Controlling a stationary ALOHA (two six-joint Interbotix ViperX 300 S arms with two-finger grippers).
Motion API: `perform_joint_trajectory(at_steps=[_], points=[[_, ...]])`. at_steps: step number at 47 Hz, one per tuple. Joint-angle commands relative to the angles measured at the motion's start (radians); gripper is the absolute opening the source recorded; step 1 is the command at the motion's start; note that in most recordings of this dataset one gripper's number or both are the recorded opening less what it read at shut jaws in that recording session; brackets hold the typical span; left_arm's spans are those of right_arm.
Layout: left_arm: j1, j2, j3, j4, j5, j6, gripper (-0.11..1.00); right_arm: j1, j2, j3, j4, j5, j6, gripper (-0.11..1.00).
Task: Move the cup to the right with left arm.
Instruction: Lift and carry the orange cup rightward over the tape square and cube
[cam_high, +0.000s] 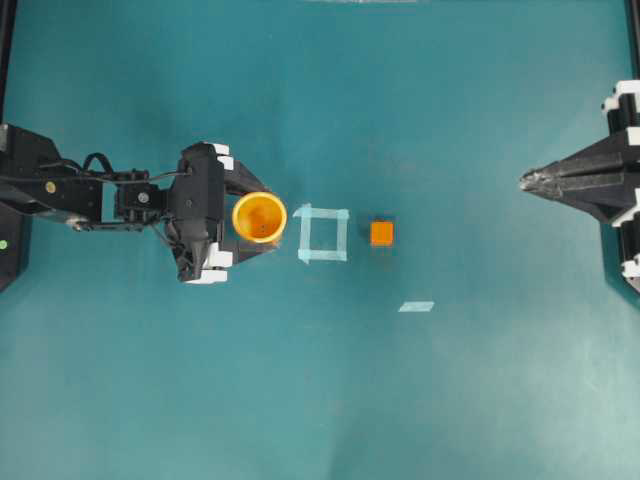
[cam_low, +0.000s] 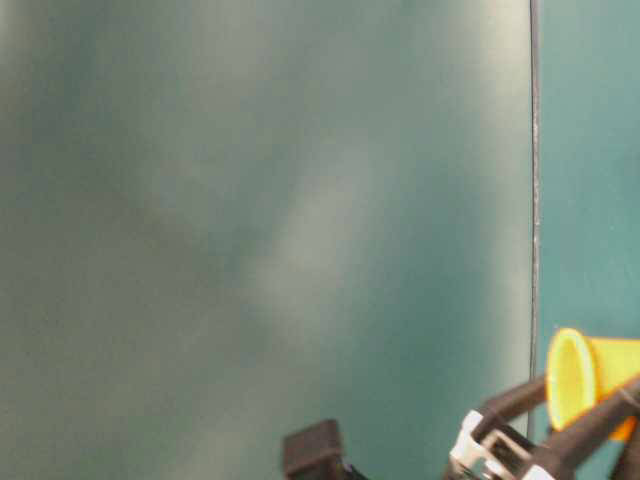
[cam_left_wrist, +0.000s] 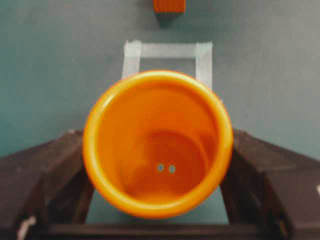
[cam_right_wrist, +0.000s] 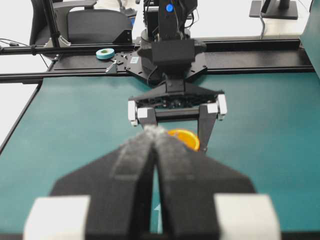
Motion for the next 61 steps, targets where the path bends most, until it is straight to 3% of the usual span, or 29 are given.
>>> perform_joint_trajectory(at_steps=[1,14,43,61], points=[[-0.002,-0.048,-0.040,0.000,0.044,0.002,0.68,0.002,0.006,-0.032,0.003,-0.005,0.000,-0.01],[-0.002,-0.025,-0.155,0.003,0.100,0.003,0.68,0.002,0.006,-0.032,0.003,-0.005,0.000,-0.01],[-0.006,0.206,-0.568,0.005,0.210,0.005,0.68,0.002,0.003,-0.035,0.003,-0.005,-0.003,-0.01],[-0.011,0.322,-0.749,0.006,0.278,0.003,0.68,0.002,0.000,-0.037,0.003,-0.009,-0.006,-0.01]])
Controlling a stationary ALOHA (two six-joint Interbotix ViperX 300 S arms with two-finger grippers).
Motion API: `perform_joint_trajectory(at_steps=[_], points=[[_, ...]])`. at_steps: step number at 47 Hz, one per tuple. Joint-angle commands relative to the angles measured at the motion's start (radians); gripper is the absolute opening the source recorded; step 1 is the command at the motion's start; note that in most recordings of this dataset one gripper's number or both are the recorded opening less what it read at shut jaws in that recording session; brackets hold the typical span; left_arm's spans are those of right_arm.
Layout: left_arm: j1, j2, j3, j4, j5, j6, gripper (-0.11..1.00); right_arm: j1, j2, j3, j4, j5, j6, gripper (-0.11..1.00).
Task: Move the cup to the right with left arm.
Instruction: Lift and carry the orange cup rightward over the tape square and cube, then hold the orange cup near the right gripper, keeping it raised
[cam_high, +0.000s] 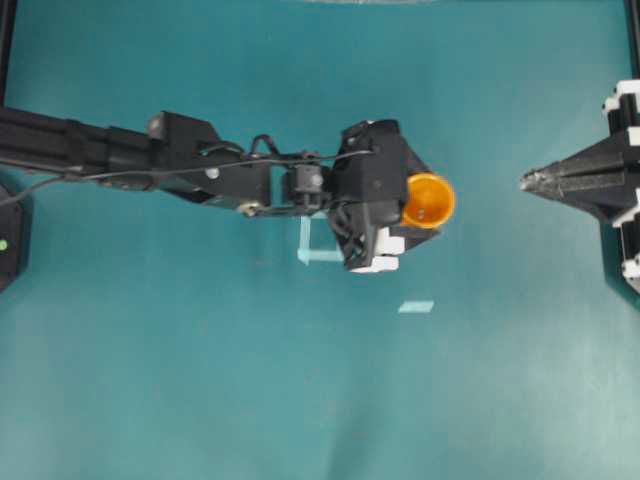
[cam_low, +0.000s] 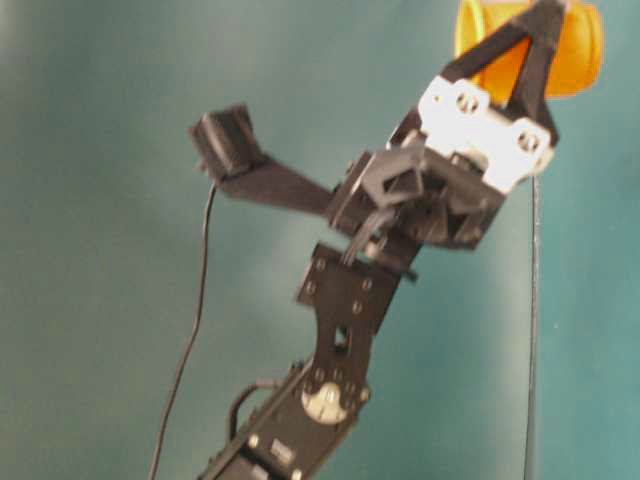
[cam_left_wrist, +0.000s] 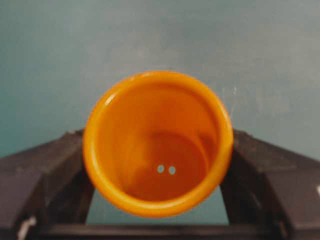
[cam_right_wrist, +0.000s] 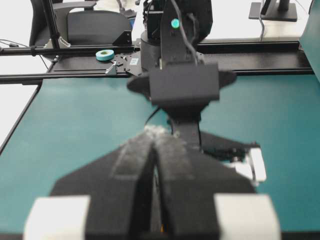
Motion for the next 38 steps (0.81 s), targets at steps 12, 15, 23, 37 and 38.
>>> perform_joint_trajectory(at_steps=[12,15,23,37,38], points=[[-0.011,0.072,-0.179,0.002,0.060,-0.003,0.68,0.002,0.002,-0.035,0.002,-0.009,-0.002,-0.01],[-0.015,0.091,-0.213,0.002,0.074,-0.003,0.68,0.002,0.002,-0.037,0.002,-0.009,-0.003,-0.01],[-0.025,0.143,-0.308,0.003,0.126,-0.003,0.68,0.002,0.000,-0.038,0.002,-0.011,-0.003,-0.01],[-0.026,0.209,-0.425,0.002,0.179,-0.003,0.68,0.002,-0.002,-0.038,0.000,-0.012,-0.005,-0.01],[-0.026,0.212,-0.430,0.002,0.183,-0.003,0.68,0.002,-0.002,-0.040,0.000,-0.012,-0.005,-0.01]])
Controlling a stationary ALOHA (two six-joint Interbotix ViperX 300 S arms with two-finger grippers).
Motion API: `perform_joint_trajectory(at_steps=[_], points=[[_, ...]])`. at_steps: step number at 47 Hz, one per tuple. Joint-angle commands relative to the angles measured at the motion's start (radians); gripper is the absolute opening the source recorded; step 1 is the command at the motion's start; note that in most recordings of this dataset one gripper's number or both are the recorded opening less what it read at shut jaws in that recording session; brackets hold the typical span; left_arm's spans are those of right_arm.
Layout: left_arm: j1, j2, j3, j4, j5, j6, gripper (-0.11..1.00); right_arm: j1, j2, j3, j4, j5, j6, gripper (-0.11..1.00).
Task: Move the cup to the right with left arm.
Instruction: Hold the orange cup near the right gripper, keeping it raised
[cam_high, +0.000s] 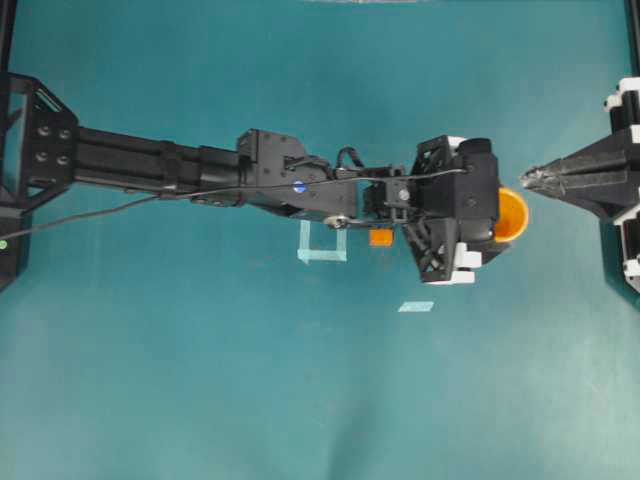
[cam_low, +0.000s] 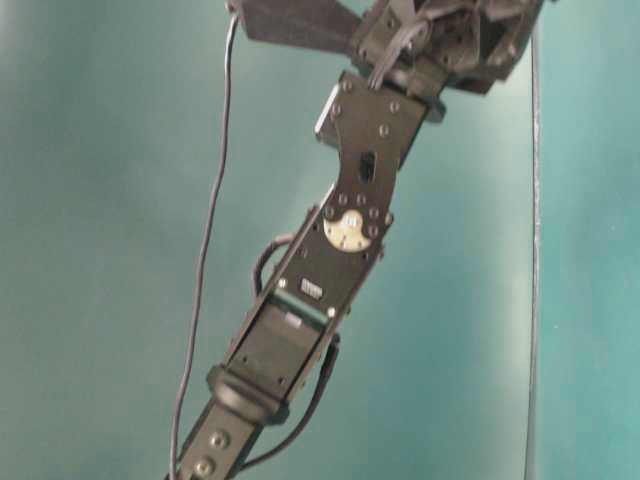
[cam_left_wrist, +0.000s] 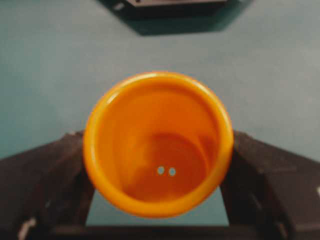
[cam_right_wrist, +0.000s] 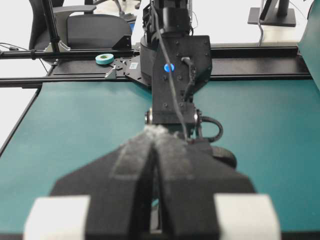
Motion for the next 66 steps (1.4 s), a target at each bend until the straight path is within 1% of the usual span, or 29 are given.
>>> perform_joint_trajectory(at_steps=[1,11,66], points=[[-0.002,-0.014,-0.048,0.002,0.006,-0.002,0.68,0.002,0.002,-0.034,-0.002,-0.011,-0.003,-0.01],[-0.003,0.003,-0.083,0.002,0.028,-0.002,0.68,0.002,0.002,-0.034,-0.002,-0.011,-0.006,-0.01],[-0.003,0.006,-0.072,0.002,0.029,-0.002,0.68,0.002,0.002,-0.034,-0.005,-0.006,-0.006,-0.01]])
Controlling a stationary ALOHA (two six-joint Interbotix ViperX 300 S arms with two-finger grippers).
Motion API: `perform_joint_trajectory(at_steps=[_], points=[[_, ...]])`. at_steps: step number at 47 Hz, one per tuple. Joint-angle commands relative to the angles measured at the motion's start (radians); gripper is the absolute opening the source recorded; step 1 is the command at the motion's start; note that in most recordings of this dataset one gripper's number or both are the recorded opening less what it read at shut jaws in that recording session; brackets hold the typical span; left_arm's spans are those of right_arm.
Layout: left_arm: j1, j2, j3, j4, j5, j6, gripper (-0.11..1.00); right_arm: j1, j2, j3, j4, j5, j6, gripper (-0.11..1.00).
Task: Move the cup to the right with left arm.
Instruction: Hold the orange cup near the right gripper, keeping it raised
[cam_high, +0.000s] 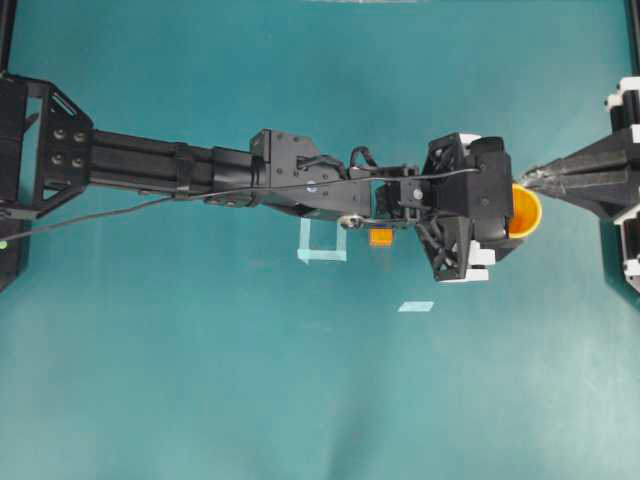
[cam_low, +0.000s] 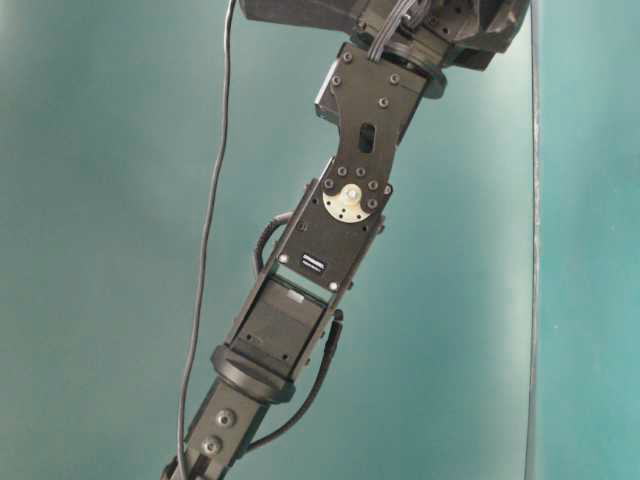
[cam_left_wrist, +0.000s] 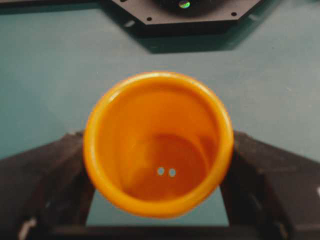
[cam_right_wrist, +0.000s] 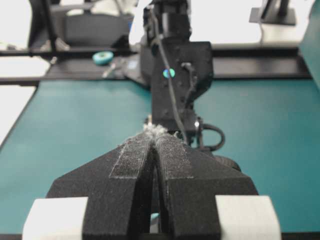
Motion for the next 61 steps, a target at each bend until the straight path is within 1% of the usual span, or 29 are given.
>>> perform_joint_trajectory(at_steps=[1,16,30,61], points=[[-0.002,-0.020,-0.017,0.000,-0.005,-0.002,0.68,0.002,0.003,-0.032,-0.002,-0.006,-0.002,-0.01],[0.000,-0.018,-0.014,0.000,-0.005,-0.003,0.68,0.002,0.003,-0.034,-0.002,-0.006,-0.002,-0.01],[-0.002,-0.020,0.014,-0.002,-0.003,-0.012,0.68,0.002,0.003,-0.032,-0.002,-0.008,-0.002,-0.01],[0.000,-0.020,0.008,0.000,-0.006,-0.012,0.68,0.002,0.003,-0.032,-0.002,-0.008,-0.002,-0.01]])
